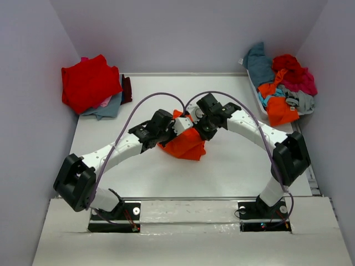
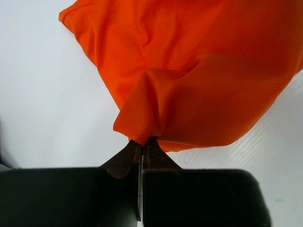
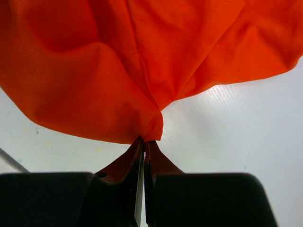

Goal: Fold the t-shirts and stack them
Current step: Fold the tshirt

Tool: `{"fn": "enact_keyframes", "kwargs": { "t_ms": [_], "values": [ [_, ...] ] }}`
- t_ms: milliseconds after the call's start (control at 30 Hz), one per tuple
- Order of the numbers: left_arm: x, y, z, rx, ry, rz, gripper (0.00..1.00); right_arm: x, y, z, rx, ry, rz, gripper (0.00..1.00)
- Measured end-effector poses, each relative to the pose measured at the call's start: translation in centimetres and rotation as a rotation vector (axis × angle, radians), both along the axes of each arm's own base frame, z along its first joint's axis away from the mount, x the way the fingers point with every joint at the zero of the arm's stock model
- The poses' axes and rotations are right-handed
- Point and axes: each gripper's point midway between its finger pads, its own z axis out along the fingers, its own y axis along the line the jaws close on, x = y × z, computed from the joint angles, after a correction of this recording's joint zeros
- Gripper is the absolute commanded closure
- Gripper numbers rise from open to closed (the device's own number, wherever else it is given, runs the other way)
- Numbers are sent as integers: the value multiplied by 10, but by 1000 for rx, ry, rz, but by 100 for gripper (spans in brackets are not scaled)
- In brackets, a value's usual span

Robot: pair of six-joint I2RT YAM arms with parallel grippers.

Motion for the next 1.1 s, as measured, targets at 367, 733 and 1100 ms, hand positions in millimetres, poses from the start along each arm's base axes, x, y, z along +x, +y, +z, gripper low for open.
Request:
{"fn": "enact_keyframes", "kwargs": {
  "t_ms": [367, 733, 1100],
  "values": [
    [44, 1, 0, -9, -88, 120, 94, 42, 2, -5, -43, -144, -70, 93],
    [82, 6, 32, -56, -210, 245, 94, 90, -7, 20, -75, -358, -184, 93],
    [108, 11, 64, -103, -312, 359, 94, 117, -11, 49, -74, -481, -248, 93]
  ]
}}
